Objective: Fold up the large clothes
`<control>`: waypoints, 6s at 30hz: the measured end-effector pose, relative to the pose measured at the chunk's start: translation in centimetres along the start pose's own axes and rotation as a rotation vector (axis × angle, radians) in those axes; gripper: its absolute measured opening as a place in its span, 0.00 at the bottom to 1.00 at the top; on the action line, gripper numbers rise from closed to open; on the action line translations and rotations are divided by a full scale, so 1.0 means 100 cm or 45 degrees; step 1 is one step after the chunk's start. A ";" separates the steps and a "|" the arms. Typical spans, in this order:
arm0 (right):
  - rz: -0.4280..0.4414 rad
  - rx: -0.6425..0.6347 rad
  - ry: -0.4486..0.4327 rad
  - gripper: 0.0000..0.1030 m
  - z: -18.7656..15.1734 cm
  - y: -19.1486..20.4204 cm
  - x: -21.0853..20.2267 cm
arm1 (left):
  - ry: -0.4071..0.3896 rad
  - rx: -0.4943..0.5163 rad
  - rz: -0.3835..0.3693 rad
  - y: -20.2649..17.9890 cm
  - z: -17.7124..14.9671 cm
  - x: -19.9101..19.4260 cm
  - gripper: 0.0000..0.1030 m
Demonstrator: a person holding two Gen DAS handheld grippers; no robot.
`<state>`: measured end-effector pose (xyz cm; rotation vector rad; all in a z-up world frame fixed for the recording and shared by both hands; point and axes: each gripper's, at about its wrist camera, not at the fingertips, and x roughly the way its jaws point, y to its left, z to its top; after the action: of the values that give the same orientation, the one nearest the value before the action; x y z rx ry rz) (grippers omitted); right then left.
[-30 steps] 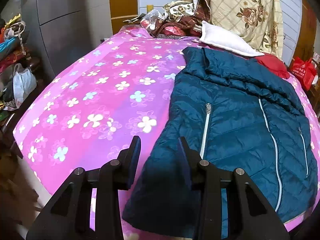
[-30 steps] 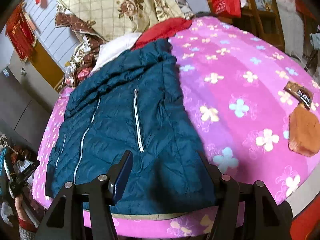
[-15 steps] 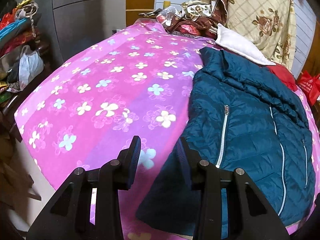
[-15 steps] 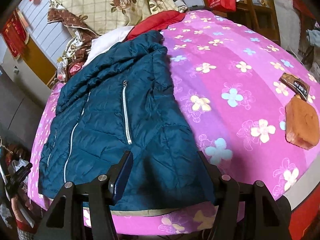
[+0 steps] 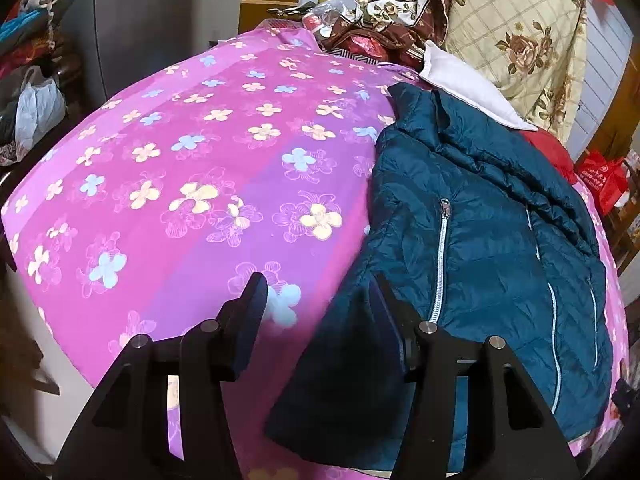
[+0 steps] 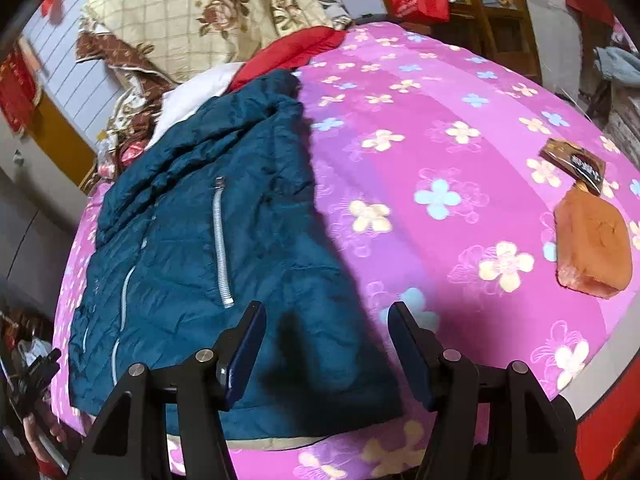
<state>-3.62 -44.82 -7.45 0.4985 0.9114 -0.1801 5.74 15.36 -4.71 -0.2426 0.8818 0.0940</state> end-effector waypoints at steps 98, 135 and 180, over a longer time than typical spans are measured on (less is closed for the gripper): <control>0.535 0.040 0.210 0.20 -0.021 0.022 -0.008 | 0.152 -0.155 -0.556 -0.007 -0.044 -0.061 0.09; 0.563 -0.197 -0.131 0.17 0.023 0.061 -0.154 | -0.254 0.045 -0.519 -0.021 -0.017 -0.198 0.08; 0.214 0.045 0.114 0.20 0.251 0.113 0.164 | 0.066 0.148 0.107 -0.150 0.181 0.159 0.13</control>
<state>28.21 -46.17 -3.90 0.6171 0.9503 -0.0211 32.16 5.03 -3.34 -0.1002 0.9461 0.1145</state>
